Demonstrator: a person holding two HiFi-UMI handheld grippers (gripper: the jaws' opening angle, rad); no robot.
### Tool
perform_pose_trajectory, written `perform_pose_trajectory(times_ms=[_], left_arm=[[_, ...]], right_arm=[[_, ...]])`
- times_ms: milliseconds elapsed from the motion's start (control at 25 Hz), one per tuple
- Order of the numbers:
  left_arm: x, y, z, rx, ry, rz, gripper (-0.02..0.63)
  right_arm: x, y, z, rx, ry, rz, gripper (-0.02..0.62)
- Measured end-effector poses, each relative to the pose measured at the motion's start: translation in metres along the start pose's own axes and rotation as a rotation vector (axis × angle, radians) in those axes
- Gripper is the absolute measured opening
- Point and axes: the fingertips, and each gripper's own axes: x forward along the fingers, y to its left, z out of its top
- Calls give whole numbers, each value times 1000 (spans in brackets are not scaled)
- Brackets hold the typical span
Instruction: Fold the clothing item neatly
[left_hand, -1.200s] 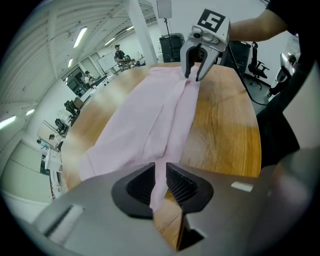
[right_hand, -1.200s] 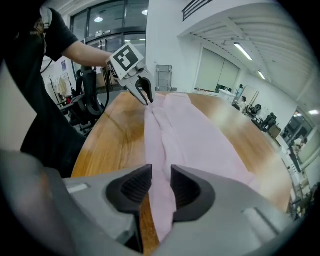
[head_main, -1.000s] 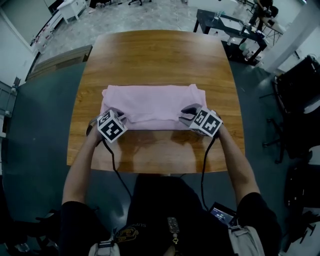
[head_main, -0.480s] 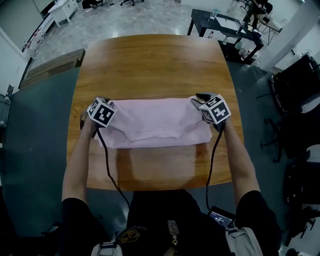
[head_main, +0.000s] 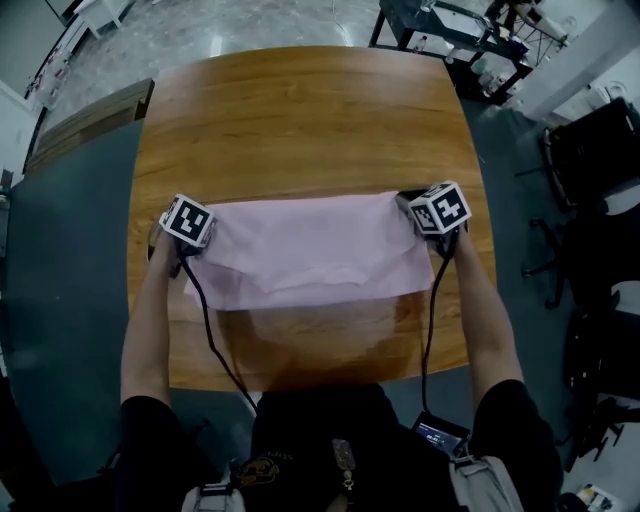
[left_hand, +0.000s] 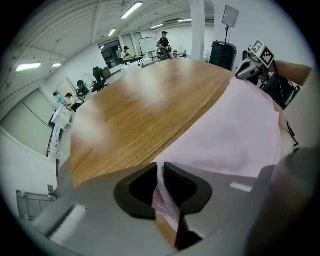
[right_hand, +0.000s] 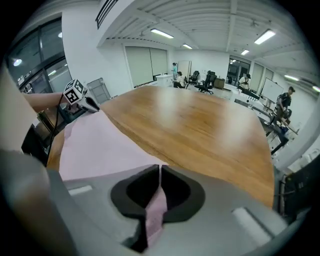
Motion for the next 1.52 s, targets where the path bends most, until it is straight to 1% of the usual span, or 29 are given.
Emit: perform_pose_trajectory(times_ms=[40, 120, 240, 280, 360, 480, 720, 800, 880, 960, 1080, 1200, 1320, 1400, 1520], left_arm=[[2, -3, -6, -11, 24, -18, 43], [4, -8, -17, -37, 63, -38, 41], [3, -12, -26, -54, 78, -29, 41], [3, -12, -27, -64, 65, -17, 41], [3, -9, -24, -83, 13, 26, 40], [-3, -6, -17, -94, -43, 84, 44], [-38, -6, -27, -93, -29, 142, 64], [-52, -7, -29, -99, -44, 157, 64], [-65, -16, -25, -98, -78, 151, 64], [-73, -36, -19, -84, -114, 114, 63], [-71, -79, -12, -53, -129, 29, 61], [-62, -114, -6, -42, -133, -8, 58], [-51, -134, -12, -73, -122, -5, 58], [-43, -139, -23, -101, -101, 22, 54], [-32, -136, -46, -158, -75, 77, 48]], right_arm=[[-1, -1, -4, -2, 7, -3, 17], [-5, -3, -10, 9, 1, -14, 17], [-3, -6, -19, 37, -3, -44, 17], [0, -7, -23, 40, -1, -57, 17], [7, -7, -29, 34, -9, -87, 17], [7, -8, -29, 19, -46, -127, 18], [-17, -4, -17, -19, -71, -167, 28], [-28, -5, -13, -24, -82, -193, 28], [-40, 0, -7, -34, -108, -211, 28], [-45, 16, 0, -48, -139, -191, 28], [-42, 54, 2, -65, -158, -120, 26], [-32, 90, -8, -60, -157, -56, 20], [-19, 115, -24, -41, -147, -19, 18], [-12, 118, -37, -34, -123, -29, 18], [-3, 108, -59, -11, -84, -65, 18]])
